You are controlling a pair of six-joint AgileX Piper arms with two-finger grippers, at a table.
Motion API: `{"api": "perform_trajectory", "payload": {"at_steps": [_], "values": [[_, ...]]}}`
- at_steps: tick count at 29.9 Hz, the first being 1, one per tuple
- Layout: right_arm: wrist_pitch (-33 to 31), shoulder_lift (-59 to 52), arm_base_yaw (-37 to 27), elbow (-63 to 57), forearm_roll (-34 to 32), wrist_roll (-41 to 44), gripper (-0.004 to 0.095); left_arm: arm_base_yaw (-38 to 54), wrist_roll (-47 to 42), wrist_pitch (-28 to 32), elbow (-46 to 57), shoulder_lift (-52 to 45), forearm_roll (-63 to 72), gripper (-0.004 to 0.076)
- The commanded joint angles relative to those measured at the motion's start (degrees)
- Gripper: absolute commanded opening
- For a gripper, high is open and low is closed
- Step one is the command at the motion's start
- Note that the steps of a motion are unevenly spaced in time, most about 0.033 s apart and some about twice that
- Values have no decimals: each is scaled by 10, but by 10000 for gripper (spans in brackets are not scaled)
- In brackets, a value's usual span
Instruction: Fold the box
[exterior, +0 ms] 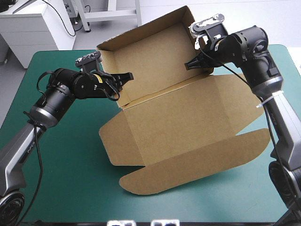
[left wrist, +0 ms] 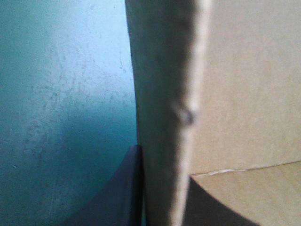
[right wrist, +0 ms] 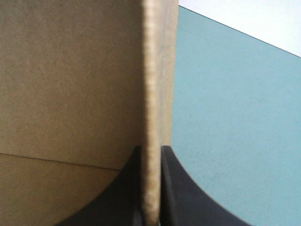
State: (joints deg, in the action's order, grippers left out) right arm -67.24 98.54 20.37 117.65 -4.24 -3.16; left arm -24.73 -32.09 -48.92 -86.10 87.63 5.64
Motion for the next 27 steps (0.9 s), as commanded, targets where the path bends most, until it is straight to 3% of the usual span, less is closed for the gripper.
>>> {"api": "perform_trajectory", "payload": {"at_steps": [1,15,27], "values": [[19,-24,0,18,-9,27,-14,-6,9,15,-53,-14,-2,-8],[-44,79,-11,-1,-48,118,-14,-6,124,-240,-313,202,-33,-8],[-34,135,-14,-52,-48,130,-14,-6,140,-248,-330,283,-40,-8]]}}
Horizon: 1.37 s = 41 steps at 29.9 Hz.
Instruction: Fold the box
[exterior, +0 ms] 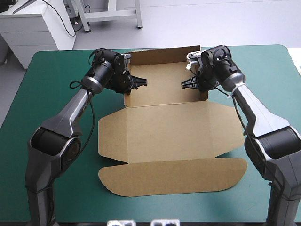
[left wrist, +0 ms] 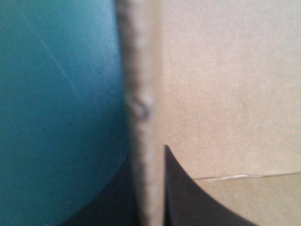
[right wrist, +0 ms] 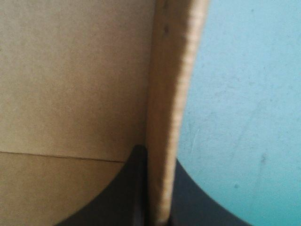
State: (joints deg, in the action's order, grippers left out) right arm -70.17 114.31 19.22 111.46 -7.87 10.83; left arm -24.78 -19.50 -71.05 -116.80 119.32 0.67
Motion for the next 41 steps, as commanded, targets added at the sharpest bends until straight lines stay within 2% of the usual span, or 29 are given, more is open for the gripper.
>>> {"api": "perform_trajectory", "payload": {"at_steps": [1,5,16,24,26,29,36,38,41], "values": [[-2,-21,-2,9,-12,-10,-14,-5,15,-27,-23,-33,10,-8],[-6,-11,-5,9,-8,-1,-14,-5,15,-27,-23,-27,9,-8],[-14,8,-43,5,70,-22,-13,-5,15,-27,-23,8,26,-8],[-14,8,-46,5,99,-45,0,-5,24,-27,-24,8,29,6],[-14,8,-46,5,104,-47,54,-5,35,-27,-24,8,32,30],[-14,8,-47,5,113,-49,185,-5,53,-27,-24,8,39,121],[-6,8,-47,6,113,-49,668,-5,57,-27,-24,7,46,464],[7,8,-47,6,113,-48,742,-5,57,-27,-24,7,44,535],[25,8,-47,7,110,-43,759,-5,68,-27,-24,4,40,549]]}}
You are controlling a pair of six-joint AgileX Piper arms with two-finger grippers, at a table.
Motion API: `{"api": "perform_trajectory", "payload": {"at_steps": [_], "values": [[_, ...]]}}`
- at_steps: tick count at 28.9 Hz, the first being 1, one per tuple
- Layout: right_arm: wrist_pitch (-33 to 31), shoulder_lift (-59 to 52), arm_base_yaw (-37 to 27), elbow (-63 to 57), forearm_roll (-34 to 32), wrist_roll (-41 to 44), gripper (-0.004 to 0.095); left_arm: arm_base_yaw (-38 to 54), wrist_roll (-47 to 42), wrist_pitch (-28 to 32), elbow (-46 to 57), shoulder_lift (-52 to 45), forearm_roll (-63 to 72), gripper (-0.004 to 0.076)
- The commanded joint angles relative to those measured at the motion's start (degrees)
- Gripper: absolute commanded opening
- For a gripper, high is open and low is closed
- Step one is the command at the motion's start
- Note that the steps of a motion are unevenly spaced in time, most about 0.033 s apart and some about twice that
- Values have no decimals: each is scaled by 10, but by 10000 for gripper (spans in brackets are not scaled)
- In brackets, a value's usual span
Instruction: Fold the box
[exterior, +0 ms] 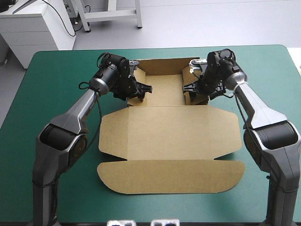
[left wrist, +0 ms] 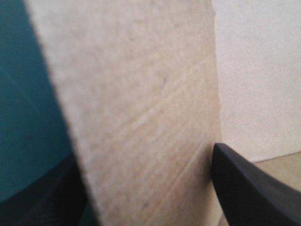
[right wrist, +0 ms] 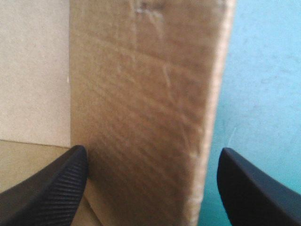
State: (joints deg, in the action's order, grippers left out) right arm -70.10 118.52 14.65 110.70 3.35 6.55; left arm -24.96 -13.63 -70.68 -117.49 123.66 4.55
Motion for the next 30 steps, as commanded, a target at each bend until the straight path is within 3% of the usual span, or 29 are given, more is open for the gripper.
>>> {"api": "perform_trajectory", "payload": {"at_steps": [1,8,15,18,23,30], "values": [[29,-35,-1,18,-3,0,759,-3,14,-31,-17,-42,-9,549],[59,-35,-2,80,-21,27,759,2,18,-31,-85,-67,-97,549],[18,-35,-2,179,-33,32,759,2,17,-31,-163,-108,-92,505],[-16,-36,-2,208,-43,28,759,2,17,-31,-167,-143,-90,390],[-16,-57,-2,209,-25,26,756,2,36,-31,-167,-202,-90,3],[-16,-76,-2,161,-20,22,745,2,66,-31,-152,-301,-94,-8]]}}
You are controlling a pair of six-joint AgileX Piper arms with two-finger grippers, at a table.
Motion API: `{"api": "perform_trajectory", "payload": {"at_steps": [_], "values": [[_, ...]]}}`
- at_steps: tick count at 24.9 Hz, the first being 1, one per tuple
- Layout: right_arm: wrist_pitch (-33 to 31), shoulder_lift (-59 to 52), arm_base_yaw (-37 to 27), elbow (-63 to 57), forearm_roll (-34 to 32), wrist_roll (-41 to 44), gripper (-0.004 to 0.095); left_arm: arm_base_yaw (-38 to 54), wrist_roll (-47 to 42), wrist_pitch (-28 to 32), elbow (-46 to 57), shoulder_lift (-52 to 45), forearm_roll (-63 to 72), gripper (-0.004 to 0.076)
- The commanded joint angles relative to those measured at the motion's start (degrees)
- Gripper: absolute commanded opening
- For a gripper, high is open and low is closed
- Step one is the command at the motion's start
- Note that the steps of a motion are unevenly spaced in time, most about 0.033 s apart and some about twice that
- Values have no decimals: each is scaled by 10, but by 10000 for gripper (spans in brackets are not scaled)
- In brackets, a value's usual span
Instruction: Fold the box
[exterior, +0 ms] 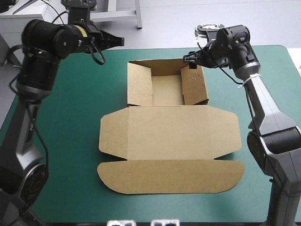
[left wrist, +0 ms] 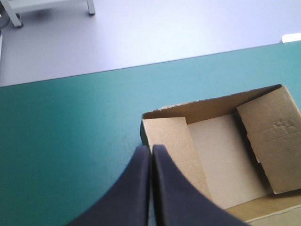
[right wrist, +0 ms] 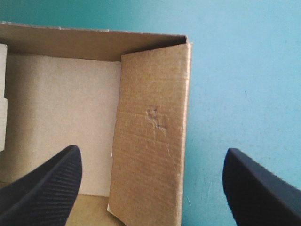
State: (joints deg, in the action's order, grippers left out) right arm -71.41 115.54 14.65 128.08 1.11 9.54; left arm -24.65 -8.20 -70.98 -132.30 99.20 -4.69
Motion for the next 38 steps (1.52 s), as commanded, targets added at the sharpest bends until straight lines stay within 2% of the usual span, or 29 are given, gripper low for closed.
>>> {"api": "perform_trajectory", "payload": {"at_steps": [1,5,8,13,15,19,22,28,30,34,35,38], "values": [[-3,-49,-2,-26,2,-11,745,-1,11,-28,6,-70,-2,-8],[-3,-57,-2,-87,2,-23,745,-1,29,-2,125,-179,-2,-8],[12,-56,-2,-129,1,-32,745,-1,29,30,285,-304,-12,-8],[30,-41,-2,-160,3,-32,742,-1,20,130,549,-484,-27,-8],[30,-32,-2,-160,4,-32,741,-1,20,147,630,-534,-22,-8],[21,-16,-2,-161,7,-32,740,-1,20,179,731,-592,-22,-8],[4,1,-2,-161,11,-48,700,-1,12,212,801,-635,-22,-8],[0,17,-2,-161,15,-50,502,-1,9,236,910,-717,-6,-8],[1,17,-2,-161,15,-59,387,-1,9,236,933,-741,5,-8],[-2,17,-2,-159,24,-69,29,-1,9,240,964,-782,9,-8],[-2,17,-2,-157,28,-79,-23,-1,9,248,970,-792,9,-8],[-2,16,-4,-125,17,-87,-17,-1,9,263,985,-825,6,-8]]}}
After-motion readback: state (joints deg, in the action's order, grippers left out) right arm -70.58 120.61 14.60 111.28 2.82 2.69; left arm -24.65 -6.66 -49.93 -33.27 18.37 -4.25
